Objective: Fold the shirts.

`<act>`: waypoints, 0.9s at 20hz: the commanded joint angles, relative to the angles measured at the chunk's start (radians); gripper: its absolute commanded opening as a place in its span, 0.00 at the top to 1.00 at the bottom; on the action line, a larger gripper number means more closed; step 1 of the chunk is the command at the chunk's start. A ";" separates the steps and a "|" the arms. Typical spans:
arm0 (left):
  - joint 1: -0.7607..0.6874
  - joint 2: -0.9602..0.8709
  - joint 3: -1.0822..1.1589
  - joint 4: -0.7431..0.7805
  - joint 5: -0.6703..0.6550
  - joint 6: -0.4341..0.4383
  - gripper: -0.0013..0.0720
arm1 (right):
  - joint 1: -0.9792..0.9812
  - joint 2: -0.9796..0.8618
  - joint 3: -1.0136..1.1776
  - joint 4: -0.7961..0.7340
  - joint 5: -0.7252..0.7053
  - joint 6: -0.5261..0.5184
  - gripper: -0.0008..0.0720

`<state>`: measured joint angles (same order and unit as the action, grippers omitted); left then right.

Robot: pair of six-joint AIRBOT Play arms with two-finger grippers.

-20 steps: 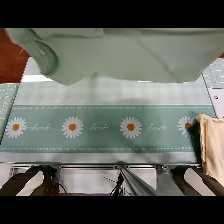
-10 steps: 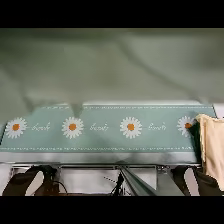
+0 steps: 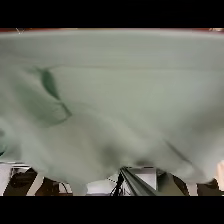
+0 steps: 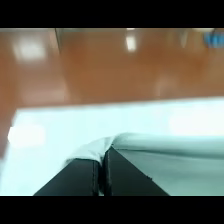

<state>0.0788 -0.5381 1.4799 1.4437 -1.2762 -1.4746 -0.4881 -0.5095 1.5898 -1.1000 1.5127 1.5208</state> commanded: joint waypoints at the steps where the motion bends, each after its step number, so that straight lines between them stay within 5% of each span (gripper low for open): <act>1: -0.005 -0.088 -0.244 -0.092 0.127 -0.008 0.95 | 0.000 -0.055 -0.297 0.131 -0.081 -0.081 0.96; 4: -0.005 -0.272 -0.335 -0.189 0.281 -0.003 0.95 | 0.008 -0.219 -0.485 0.232 -0.230 -0.175 0.96; 9: -0.005 -0.661 -0.239 -0.296 0.462 -0.005 0.95 | 0.203 -0.673 -0.428 0.229 -0.491 -0.220 0.96; 13: -0.005 -0.917 -0.066 -0.391 0.478 -0.016 0.95 | 0.257 -1.027 -0.153 0.232 -0.502 -0.129 0.96; 18: -0.004 -1.070 -0.014 -0.480 0.459 -0.049 0.95 | 0.284 -1.223 0.032 0.231 -0.472 -0.045 0.96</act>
<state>0.0746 -1.5185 1.4338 1.0237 -0.8104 -1.5009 -0.2218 -1.6150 1.5291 -0.8719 1.0367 1.4189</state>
